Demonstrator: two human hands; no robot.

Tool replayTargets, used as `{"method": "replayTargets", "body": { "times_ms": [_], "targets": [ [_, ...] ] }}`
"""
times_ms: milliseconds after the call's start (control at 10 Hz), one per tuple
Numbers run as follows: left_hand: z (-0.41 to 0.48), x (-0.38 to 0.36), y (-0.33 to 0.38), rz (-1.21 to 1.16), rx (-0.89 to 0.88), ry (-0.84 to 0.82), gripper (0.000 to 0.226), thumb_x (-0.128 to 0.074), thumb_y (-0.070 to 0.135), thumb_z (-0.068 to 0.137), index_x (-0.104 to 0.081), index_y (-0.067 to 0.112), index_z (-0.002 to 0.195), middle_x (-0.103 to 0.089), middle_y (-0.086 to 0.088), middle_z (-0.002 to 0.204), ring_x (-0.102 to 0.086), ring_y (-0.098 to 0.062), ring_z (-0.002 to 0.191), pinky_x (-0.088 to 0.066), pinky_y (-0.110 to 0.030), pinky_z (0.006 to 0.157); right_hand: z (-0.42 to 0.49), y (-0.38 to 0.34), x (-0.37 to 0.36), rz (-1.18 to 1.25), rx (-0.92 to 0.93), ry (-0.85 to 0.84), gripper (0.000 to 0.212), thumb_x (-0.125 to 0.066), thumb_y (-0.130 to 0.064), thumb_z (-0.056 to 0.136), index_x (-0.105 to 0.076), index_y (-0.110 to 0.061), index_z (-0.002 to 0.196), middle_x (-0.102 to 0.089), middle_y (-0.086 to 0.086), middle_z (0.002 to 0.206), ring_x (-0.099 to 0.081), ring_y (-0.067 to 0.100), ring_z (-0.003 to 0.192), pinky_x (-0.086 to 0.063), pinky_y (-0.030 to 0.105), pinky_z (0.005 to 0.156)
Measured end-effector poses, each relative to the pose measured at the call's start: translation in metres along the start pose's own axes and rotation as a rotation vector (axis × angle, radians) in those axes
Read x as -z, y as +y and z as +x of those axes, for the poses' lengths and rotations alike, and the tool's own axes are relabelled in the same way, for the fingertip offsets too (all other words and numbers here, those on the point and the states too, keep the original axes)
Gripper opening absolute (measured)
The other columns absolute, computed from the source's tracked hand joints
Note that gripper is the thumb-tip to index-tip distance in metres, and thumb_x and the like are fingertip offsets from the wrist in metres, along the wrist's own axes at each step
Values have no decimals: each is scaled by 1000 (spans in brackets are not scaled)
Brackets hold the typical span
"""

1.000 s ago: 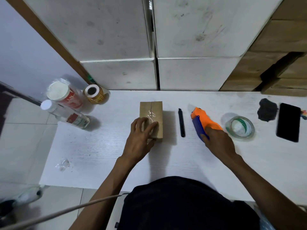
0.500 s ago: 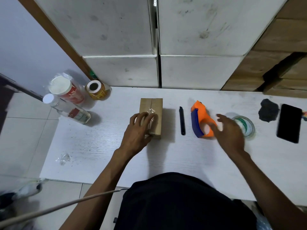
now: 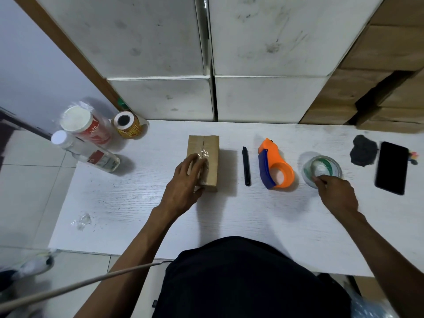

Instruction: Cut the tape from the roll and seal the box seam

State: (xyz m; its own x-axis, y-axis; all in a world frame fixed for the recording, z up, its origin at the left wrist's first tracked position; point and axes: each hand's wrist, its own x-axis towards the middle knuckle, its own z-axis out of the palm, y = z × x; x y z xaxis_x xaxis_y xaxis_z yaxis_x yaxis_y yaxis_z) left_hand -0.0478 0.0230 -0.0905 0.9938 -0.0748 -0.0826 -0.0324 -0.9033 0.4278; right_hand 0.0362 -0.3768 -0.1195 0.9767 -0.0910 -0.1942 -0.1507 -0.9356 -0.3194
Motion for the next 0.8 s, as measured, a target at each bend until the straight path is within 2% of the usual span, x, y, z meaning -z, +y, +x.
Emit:
{"method": "replayTargets", "body": {
  "times_ms": [100,300,600,700,800],
  "targets": [
    [0,0,0,-11,0,0,85,-78,19,78,-33,22,151,-27,-5,159,-56,-37,117,-59,-41,62,3,-7,-3,-3,17,-13,29,-56,-28,96,-74,-7,85,-71,20,74,-64,42,73,-48,36,59],
    [0,4,-2,-7,8,1,85,-79,20,77,-32,24,148,-26,0,159,-56,-34,118,-60,-45,59,1,-20,-9,-15,-58,-10,32,-55,-36,94,-73,-12,83,-71,17,78,-65,41,78,-45,33,58],
    [1,-2,-7,-48,5,15,84,-78,21,78,-33,24,149,-23,-4,161,-59,-36,115,-61,-44,62,-1,-34,-15,-12,-122,36,33,-57,-40,93,-72,-10,94,-71,18,92,-66,43,85,-50,38,66],
    [1,2,-5,-47,-12,13,88,-79,19,75,-32,25,150,-22,-4,161,-59,-36,116,-60,-43,59,-4,-38,-8,-13,-139,28,40,-53,-45,93,-70,-9,96,-70,19,97,-66,43,87,-48,38,67],
    [-2,7,-1,-38,-31,-19,100,-81,18,69,-26,28,152,-18,-4,162,-60,-37,112,-58,-40,57,-10,-45,0,-25,-142,118,48,-49,-47,94,-67,-6,110,-63,24,112,-65,47,92,-51,45,73]
  ]
}}
